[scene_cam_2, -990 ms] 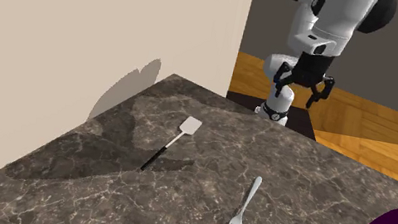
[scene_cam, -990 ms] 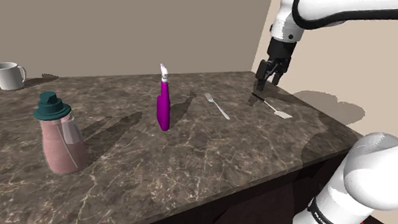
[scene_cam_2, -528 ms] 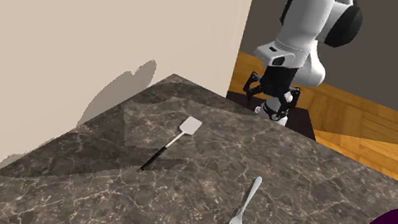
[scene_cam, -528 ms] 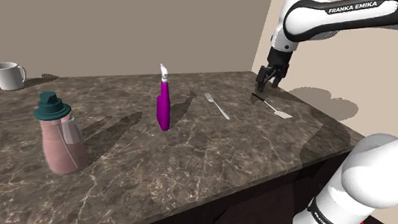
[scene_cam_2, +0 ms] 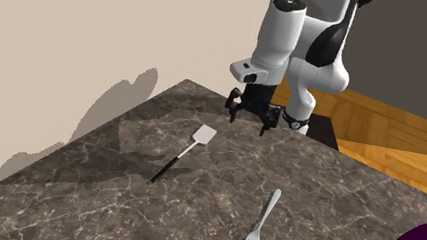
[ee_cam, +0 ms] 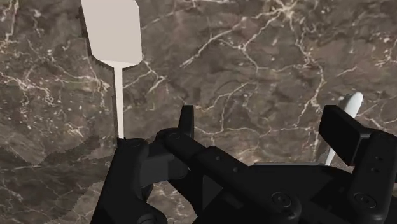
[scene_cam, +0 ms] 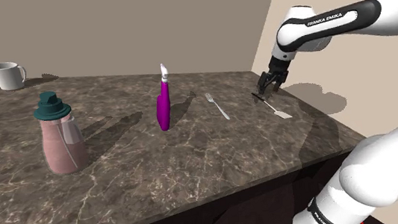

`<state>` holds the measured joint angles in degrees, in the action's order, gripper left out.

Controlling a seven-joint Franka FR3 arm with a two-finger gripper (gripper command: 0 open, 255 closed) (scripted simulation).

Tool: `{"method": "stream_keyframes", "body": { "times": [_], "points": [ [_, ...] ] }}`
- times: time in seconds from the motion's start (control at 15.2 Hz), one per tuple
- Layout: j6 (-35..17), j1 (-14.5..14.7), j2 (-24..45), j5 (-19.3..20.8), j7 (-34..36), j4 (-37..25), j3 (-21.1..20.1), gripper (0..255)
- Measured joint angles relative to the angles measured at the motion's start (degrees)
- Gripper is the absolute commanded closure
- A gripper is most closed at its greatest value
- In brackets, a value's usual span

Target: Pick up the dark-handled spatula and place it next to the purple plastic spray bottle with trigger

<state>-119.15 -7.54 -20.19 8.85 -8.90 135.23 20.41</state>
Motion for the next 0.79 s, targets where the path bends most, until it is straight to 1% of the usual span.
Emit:
{"method": "stream_keyframes", "body": {
  "times": [0.33,0.53,0.79],
  "points": [
    [-4.36,-1.03,9.35,-3.34,-5.46,-5.21,5.10,0],
    [-6.78,-1.72,15.58,-6.82,-9.13,-8.69,7.59,0],
    [-8.90,-3.68,23.86,-12.64,-14.76,-13.77,10.02,0]
  ]
}}
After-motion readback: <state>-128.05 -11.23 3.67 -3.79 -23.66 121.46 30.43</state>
